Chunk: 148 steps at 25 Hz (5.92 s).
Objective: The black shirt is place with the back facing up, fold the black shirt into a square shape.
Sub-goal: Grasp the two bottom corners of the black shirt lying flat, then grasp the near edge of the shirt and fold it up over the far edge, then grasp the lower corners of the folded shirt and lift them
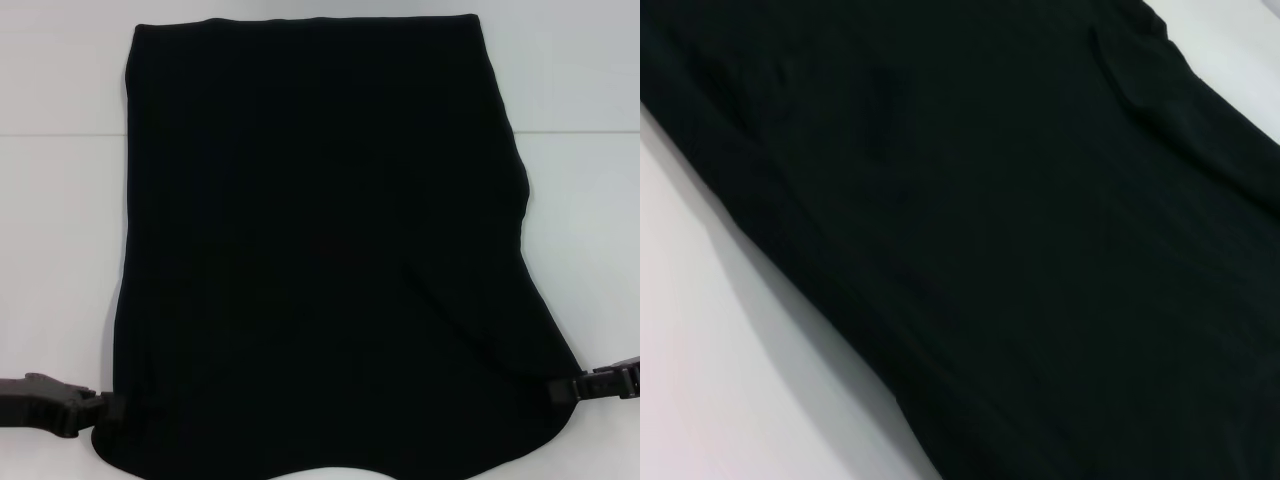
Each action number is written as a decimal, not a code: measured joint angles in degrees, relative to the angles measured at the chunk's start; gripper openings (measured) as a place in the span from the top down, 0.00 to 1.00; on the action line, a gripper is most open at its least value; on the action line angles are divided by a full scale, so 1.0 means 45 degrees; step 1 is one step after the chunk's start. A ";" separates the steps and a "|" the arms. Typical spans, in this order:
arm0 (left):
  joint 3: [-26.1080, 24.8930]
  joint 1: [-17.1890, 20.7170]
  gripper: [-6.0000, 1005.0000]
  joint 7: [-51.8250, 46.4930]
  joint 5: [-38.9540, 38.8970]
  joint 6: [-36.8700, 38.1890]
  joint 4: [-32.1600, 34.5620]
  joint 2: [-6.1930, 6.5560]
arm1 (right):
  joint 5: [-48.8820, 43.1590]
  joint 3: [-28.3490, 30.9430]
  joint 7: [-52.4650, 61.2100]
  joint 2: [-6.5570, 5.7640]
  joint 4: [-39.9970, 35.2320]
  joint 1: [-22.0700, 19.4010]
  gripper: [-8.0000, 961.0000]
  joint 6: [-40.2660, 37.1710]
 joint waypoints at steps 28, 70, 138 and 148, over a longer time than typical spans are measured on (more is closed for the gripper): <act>-0.1538 0.0482 0.99 0.0218 -0.0208 0.3694 0.0050 0.0357 | 0.0002 0.1990 -0.4252 0.0162 -0.0050 -0.2899 0.95 -0.2603; -0.2170 -0.6218 0.99 -0.1045 -0.0430 -0.8228 -0.4668 0.1975 | 0.0114 0.4647 -0.3312 0.0466 0.2728 0.5013 0.95 0.8539; -0.0430 -0.2581 0.06 -0.0563 -0.1265 -0.6914 -0.2999 -0.0166 | 0.3471 0.3627 -0.5154 0.1709 0.0924 0.1622 0.13 0.2963; -0.0170 -0.2610 0.09 -0.0611 -0.1302 -0.5726 -0.2897 0.0000 | 0.3508 0.3648 -0.5147 0.1655 0.0923 0.1554 0.13 0.2988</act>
